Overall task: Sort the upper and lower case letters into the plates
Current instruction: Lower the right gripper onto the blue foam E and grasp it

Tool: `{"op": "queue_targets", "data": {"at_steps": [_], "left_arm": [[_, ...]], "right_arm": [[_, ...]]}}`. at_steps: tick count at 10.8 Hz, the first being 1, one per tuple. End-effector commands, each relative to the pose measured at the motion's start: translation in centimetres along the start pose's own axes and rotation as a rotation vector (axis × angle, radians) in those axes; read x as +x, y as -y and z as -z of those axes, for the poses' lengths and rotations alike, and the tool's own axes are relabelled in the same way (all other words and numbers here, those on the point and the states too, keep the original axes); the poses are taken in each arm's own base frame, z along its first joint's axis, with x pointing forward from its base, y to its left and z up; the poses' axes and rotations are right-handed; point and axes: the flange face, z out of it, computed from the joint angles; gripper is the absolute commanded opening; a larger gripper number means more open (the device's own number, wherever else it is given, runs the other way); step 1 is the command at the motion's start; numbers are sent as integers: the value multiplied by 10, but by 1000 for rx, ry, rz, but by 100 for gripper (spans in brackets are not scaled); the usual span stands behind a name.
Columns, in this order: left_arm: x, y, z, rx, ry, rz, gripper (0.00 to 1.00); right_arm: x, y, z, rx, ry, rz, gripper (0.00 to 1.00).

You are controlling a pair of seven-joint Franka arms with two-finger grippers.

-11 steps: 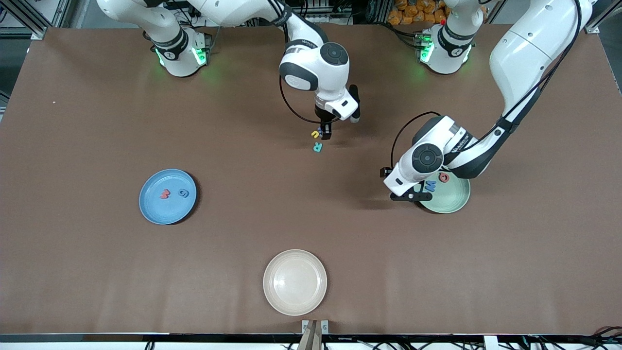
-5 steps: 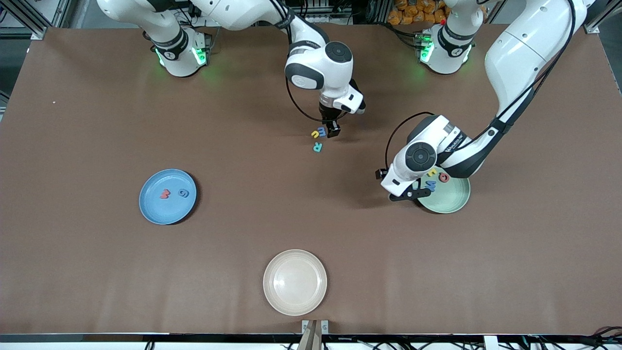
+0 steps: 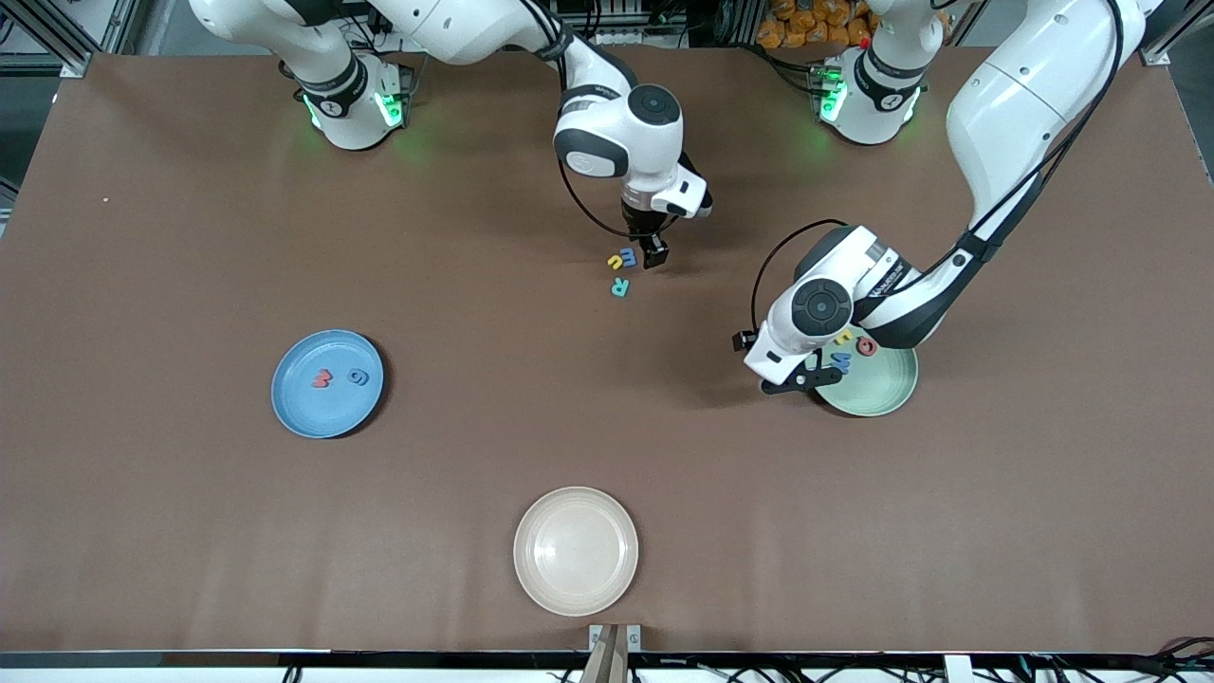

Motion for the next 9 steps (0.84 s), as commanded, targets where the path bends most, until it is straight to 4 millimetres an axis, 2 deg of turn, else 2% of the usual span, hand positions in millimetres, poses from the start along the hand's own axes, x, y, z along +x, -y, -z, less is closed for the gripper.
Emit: {"op": "queue_targets", "data": {"at_steps": [1, 3, 5, 9], "left_arm": [[-1, -9, 3, -18, 10, 24, 100], [-1, -9, 3, -18, 10, 24, 100], [-1, -9, 3, -18, 11, 24, 100], [1, -9, 5, -21, 7, 24, 100]], "right_arm": [[-9, 0, -7, 6, -2, 6, 67], [-10, 5, -11, 17, 0, 2, 67], [-15, 0, -12, 26, -28, -29, 66], [-17, 10, -24, 35, -47, -36, 66]]}}
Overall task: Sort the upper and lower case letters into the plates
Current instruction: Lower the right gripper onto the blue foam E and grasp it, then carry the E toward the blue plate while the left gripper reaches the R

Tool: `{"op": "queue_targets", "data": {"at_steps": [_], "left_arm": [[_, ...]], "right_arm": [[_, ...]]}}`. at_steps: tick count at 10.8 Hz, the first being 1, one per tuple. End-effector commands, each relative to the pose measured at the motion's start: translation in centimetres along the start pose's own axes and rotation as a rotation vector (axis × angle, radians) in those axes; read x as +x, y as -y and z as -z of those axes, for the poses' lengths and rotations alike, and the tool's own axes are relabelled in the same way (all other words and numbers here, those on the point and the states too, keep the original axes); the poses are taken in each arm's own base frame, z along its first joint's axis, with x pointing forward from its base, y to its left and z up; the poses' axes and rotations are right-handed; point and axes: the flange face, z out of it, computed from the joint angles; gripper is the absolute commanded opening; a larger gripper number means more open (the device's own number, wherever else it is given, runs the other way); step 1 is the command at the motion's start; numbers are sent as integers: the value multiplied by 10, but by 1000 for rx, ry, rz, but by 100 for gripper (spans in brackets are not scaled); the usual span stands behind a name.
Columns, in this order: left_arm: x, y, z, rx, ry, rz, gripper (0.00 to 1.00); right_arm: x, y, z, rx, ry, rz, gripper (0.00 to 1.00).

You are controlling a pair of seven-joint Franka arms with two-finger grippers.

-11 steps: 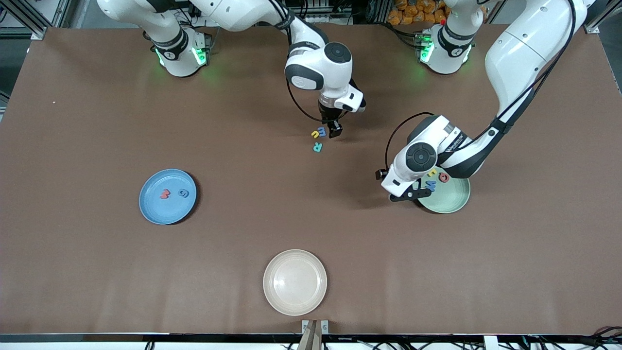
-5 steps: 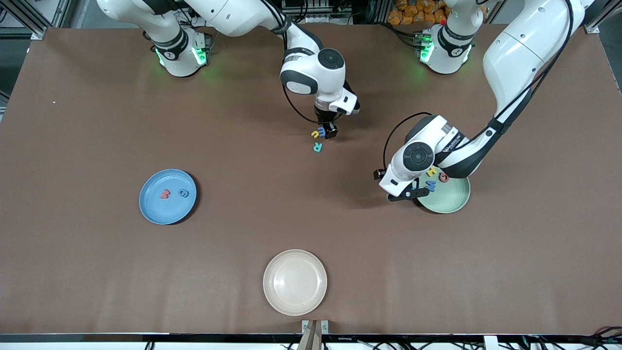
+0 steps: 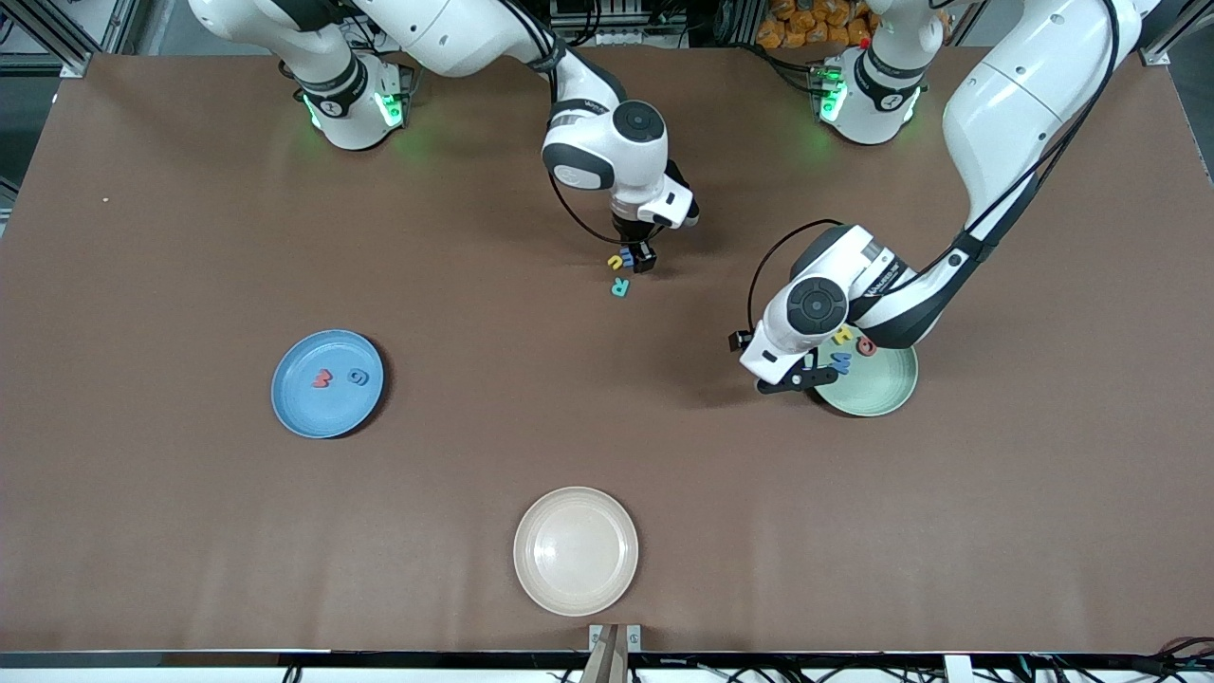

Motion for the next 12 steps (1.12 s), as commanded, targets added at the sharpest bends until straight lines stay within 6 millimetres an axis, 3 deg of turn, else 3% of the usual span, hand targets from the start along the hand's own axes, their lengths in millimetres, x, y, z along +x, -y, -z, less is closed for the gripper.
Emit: {"op": "queue_targets", "data": {"at_steps": [1, 6, 8, 9, 12], "left_arm": [[2, -4, 2, -18, 13, 26, 100], [3, -4, 2, -22, 14, 26, 100], [4, -5, 3, -23, 12, 26, 100], [4, -4, 3, -24, 12, 28, 100], [4, -5, 2, -24, 14, 26, 100]], "right_arm": [[-3, 5, -3, 14, -20, -11, 66], [-5, 9, -7, 22, -14, -6, 63], [-5, 9, -8, 24, -13, -10, 57], [-5, 9, -10, 28, -11, -10, 48], [-4, 9, -11, 30, -9, -14, 3]]}}
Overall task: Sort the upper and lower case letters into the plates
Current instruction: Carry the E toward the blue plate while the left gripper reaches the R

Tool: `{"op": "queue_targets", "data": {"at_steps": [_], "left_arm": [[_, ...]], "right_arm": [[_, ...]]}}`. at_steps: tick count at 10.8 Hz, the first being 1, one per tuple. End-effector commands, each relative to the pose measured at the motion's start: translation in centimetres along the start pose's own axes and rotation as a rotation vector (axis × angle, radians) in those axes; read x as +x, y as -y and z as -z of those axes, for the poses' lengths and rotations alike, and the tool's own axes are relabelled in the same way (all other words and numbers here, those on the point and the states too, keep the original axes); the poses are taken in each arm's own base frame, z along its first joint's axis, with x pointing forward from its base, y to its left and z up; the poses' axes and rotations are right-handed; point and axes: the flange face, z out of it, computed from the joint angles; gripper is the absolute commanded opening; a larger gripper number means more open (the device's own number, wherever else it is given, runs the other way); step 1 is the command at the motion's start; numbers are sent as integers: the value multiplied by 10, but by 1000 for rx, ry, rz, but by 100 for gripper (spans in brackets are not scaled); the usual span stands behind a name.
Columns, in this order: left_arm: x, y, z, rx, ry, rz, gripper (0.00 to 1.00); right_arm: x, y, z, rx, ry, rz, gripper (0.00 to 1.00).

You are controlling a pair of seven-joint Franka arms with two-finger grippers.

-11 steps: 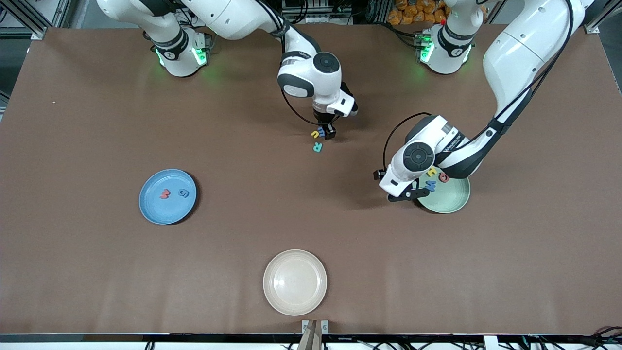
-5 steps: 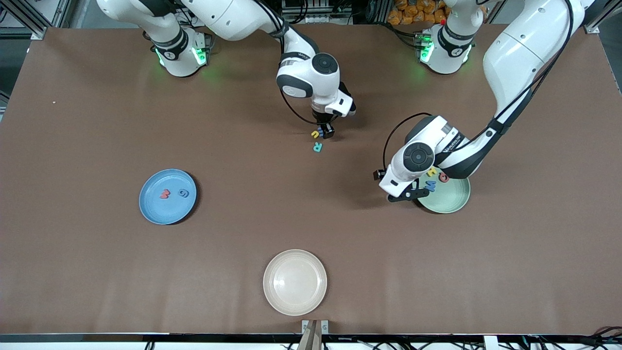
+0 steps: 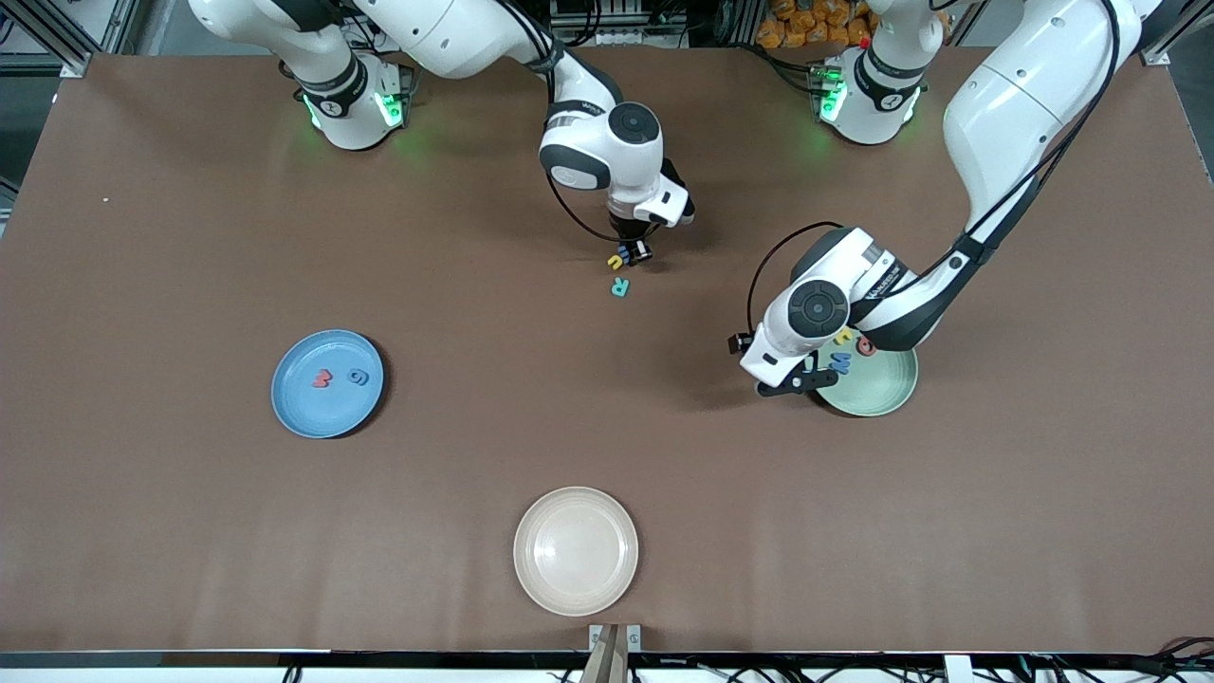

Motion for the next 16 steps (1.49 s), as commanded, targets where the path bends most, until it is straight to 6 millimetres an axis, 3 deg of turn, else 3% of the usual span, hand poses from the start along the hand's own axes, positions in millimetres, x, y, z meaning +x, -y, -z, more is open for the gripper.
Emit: {"op": "queue_targets", "data": {"at_steps": [1, 3, 5, 7, 9, 12, 14, 16], "left_arm": [[0, -4, 2, -16, 12, 22, 100], [1, -5, 3, -18, 12, 25, 100], [4, -4, 7, -20, 3, 17, 100], [-7, -20, 10, -17, -4, -5, 100], [-28, -52, 16, -8, -24, -62, 100], [-62, -115, 40, -31, -80, -145, 100], [-97, -154, 49, -38, -111, -174, 100], [-109, -166, 53, -71, -126, -202, 100]], "right_arm": [[-3, 0, 0, 13, -6, -14, 0], [-8, -13, 23, 33, -7, -66, 0], [-19, -33, 74, 81, -24, -167, 0], [-52, -54, 119, 92, -53, -251, 0], [-117, -81, 157, 149, -56, -345, 0], [-260, -111, 194, 237, 6, -514, 0], [-356, -121, 203, 297, -4, -654, 0], [-455, -117, 192, 338, 16, -744, 0]]}}
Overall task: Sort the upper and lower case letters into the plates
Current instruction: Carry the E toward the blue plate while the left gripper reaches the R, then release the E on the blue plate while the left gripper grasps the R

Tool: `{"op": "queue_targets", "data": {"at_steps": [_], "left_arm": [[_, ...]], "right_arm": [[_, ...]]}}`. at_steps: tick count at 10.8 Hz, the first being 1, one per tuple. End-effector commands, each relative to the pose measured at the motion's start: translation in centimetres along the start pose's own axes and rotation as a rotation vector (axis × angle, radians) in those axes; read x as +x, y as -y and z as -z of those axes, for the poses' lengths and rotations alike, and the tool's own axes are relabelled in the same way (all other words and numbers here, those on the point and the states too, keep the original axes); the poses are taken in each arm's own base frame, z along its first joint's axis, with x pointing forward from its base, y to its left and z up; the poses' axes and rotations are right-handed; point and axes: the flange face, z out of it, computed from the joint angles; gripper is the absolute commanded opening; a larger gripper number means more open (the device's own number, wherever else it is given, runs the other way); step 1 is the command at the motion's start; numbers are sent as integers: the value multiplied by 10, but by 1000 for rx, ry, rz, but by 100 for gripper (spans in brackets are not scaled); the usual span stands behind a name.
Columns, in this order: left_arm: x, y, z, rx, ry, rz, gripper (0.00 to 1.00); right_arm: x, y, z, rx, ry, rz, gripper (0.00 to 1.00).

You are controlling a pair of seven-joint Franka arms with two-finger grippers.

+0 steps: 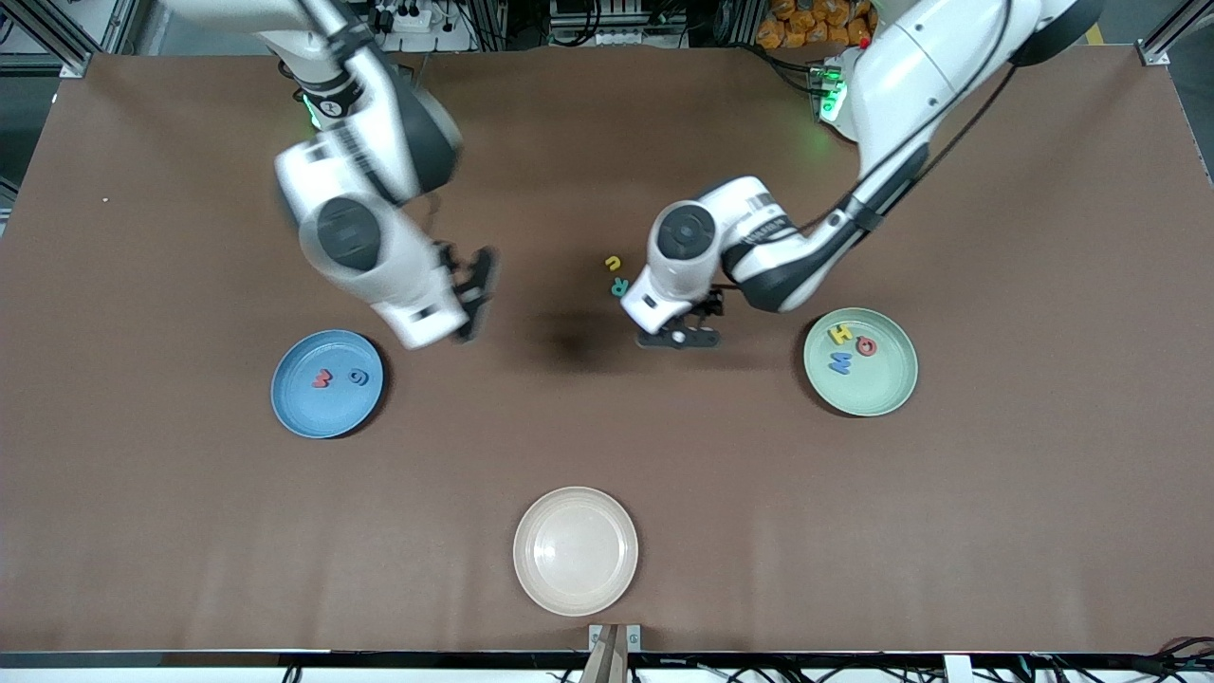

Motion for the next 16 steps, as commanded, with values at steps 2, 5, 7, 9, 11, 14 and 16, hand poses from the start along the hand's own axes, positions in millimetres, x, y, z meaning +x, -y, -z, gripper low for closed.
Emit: {"op": "queue_targets", "data": {"at_steps": [2, 5, 7, 9, 11, 14, 16], "left_arm": [[-16, -23, 3, -54, -16, -31, 100], [-31, -37, -13, -58, 15, 11, 100], [-41, -44, -26, -66, 21, 62, 100], [-49, -54, -46, -105, 21, 93, 100], [-48, -57, -67, -60, -24, 80, 100], [-58, -68, -76, -55, -44, 110, 100], [-62, -69, -77, -51, -48, 100, 100]], "right_arm": [[-93, -64, -38, 67, 12, -178, 0], [-140, -103, -80, 99, 9, -284, 0], [-143, -115, -106, 79, -1, -302, 4], [-148, -126, -117, 62, -8, -318, 21], [-148, -131, -121, 43, -20, -323, 65], [-148, -132, -112, 33, -26, -376, 100], [-146, -128, -80, -4, -50, -393, 100]]}}
